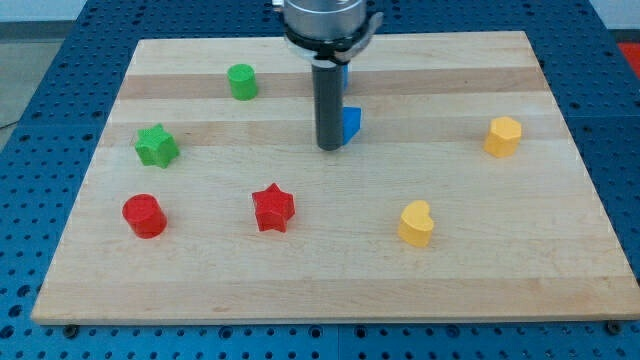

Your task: Slide the blue triangle to the blue cube

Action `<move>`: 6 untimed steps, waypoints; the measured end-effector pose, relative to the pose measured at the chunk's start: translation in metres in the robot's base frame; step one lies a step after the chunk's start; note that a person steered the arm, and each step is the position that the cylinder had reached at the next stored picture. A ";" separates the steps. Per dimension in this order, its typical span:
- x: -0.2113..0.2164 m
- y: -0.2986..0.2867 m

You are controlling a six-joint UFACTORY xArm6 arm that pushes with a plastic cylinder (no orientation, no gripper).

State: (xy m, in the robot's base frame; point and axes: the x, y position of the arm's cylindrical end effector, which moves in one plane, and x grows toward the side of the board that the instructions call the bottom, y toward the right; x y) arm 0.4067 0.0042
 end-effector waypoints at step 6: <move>-0.018 0.034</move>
